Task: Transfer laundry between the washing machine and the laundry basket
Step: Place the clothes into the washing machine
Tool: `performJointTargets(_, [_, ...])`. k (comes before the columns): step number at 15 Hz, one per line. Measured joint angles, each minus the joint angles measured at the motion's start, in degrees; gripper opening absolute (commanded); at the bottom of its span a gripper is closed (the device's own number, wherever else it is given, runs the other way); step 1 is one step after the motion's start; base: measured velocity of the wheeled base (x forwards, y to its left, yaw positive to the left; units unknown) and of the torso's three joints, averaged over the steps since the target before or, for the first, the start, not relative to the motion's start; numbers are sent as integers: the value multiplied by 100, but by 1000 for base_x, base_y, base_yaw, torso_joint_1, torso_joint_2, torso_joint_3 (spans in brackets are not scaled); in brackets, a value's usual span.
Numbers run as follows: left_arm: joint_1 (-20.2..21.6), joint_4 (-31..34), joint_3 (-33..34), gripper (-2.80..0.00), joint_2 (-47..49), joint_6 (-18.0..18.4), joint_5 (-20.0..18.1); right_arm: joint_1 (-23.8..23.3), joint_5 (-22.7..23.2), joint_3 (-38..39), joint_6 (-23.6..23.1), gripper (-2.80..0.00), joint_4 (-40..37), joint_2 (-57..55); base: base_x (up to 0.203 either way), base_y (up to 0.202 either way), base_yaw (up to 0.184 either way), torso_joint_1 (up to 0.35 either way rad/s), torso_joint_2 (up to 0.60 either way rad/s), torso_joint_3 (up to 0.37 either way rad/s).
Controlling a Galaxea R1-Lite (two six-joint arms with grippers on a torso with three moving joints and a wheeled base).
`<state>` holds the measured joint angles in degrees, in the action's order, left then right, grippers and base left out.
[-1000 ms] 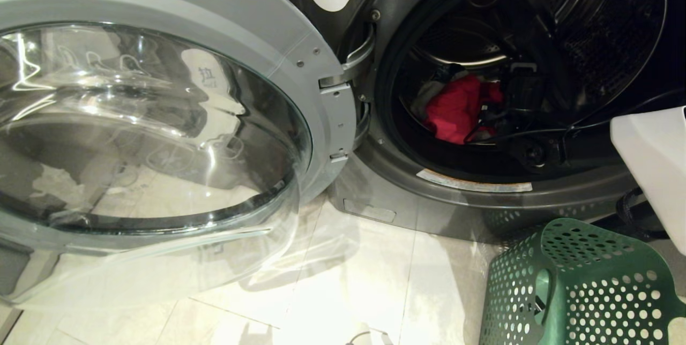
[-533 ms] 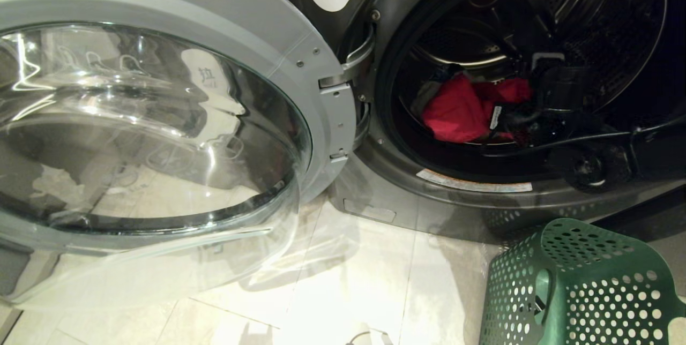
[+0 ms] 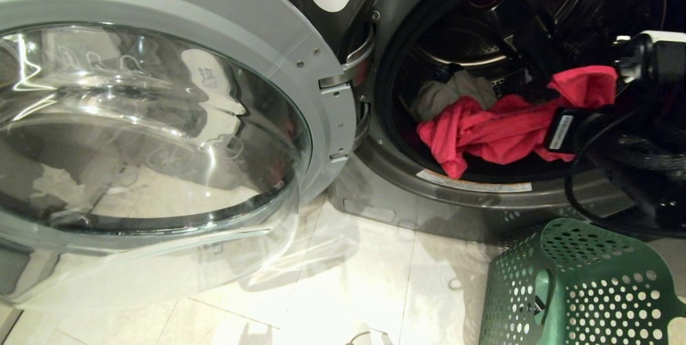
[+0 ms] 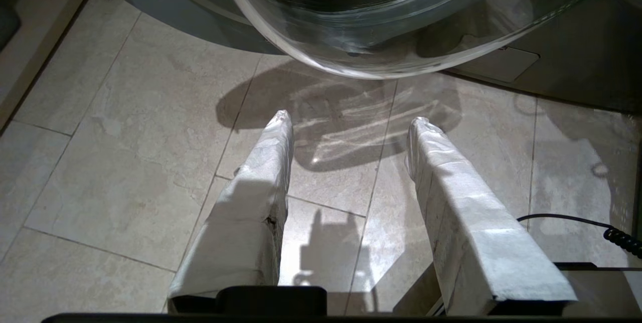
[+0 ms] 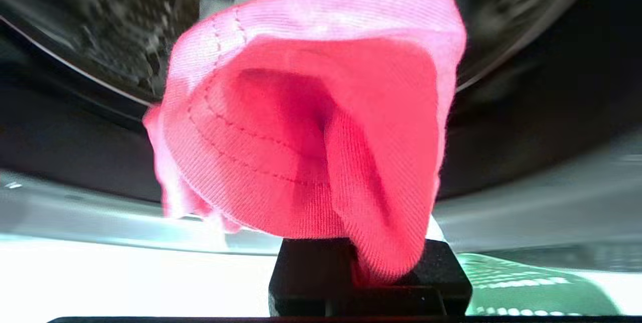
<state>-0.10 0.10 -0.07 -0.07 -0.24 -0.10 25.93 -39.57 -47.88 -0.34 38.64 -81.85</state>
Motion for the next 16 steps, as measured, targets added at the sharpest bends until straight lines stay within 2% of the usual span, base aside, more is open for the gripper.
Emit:
performJointTargets(5, [0, 0, 0, -280, 0, 0, 1, 369, 3, 793, -660, -280, -10, 1529, 0, 0, 0, 0, 0, 0])
performJointTargets(9, [0, 0, 0, -280, 0, 0, 0, 683, 154, 676, -1074, -280, -213, 2253, 0, 0, 0, 0, 0, 0])
performJointTargets(11, [0, 0, 0, -280, 0, 0, 1, 712, 324, 342, -1153, -280, -692, 2595, 0, 0, 0, 0, 0, 0])
performJointTargets(16, [0, -1, 2, -280, 0, 0, 0, 847, 488, -921, -1571, -280, -2806, 3529, 0, 0, 0, 0, 0, 0])
